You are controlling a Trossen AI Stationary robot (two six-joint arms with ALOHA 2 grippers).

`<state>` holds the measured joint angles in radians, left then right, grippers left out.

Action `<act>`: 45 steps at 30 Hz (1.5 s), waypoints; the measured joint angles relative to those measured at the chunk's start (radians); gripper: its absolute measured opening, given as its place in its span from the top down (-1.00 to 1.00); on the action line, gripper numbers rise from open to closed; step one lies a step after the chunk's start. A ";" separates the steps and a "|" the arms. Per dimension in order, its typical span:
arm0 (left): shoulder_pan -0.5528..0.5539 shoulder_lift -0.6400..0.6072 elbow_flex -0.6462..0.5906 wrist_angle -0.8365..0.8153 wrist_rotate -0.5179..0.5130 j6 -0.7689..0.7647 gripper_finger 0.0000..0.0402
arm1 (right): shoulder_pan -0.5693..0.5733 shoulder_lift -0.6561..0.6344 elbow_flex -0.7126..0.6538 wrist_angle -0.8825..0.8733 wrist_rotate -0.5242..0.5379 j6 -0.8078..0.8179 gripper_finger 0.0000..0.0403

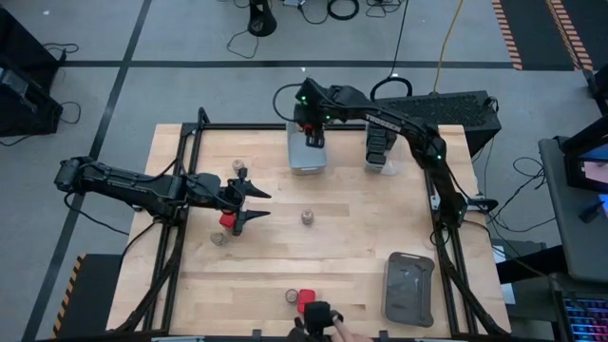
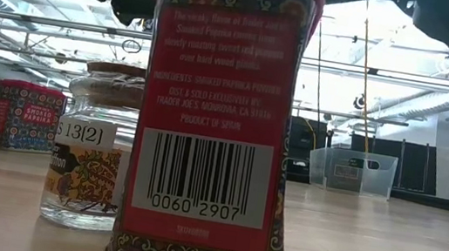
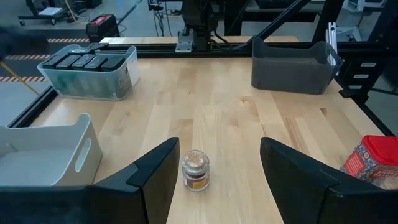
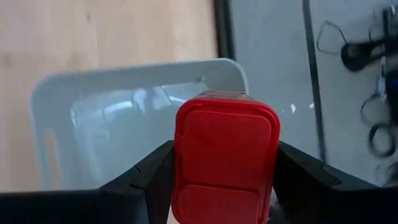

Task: Sort spices by type
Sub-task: Put the red seasoning can into the gray bin

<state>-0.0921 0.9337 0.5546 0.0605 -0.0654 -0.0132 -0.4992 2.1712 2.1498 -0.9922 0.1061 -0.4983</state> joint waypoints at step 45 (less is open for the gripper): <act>0.001 0.002 0.000 0.001 -0.008 0.000 -0.15 | -0.050 0.124 -0.001 -0.035 -0.053 -0.327 -0.06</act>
<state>-0.0914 0.9358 0.5549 0.0618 -0.0735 -0.0128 -0.5488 2.2948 2.1487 -1.0267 0.0534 -0.8252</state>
